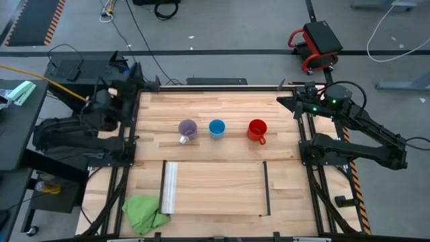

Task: Stack small to large cups/mugs on shelf
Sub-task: Put the purple mug on the shelf

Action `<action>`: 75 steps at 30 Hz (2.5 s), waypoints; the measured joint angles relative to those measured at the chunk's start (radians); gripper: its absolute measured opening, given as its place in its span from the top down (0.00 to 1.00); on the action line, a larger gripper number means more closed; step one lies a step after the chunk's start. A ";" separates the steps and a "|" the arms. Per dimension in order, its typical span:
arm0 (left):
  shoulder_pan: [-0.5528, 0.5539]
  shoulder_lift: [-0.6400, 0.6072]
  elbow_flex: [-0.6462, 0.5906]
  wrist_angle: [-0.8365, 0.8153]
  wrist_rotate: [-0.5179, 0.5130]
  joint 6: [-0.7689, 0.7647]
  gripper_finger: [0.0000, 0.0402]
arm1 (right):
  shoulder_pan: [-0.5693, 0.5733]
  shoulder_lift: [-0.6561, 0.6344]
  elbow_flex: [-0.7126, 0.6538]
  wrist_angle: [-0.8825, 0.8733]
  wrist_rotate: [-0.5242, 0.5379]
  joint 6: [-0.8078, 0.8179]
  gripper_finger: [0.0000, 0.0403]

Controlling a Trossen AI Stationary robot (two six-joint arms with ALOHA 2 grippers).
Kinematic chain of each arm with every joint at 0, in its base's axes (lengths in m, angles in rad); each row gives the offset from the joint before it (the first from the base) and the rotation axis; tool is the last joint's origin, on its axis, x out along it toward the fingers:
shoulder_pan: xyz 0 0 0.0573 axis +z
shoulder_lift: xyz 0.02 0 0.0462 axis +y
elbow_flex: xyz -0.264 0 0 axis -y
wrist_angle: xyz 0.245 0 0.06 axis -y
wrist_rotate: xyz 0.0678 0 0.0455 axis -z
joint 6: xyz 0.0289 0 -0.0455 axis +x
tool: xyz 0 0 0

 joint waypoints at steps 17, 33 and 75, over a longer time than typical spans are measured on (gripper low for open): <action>0.514 0.149 0.317 -0.998 1.298 -0.627 0.91 | 0.001 0.000 0.000 0.000 -0.036 -0.002 0.90; 0.529 0.415 0.512 -1.707 1.441 -0.598 0.86 | 0.100 0.003 0.000 -0.085 -0.017 0.103 0.90; 0.266 0.861 0.512 -1.571 1.250 -0.649 0.62 | 0.100 0.073 -0.001 -0.257 -0.009 0.012 0.79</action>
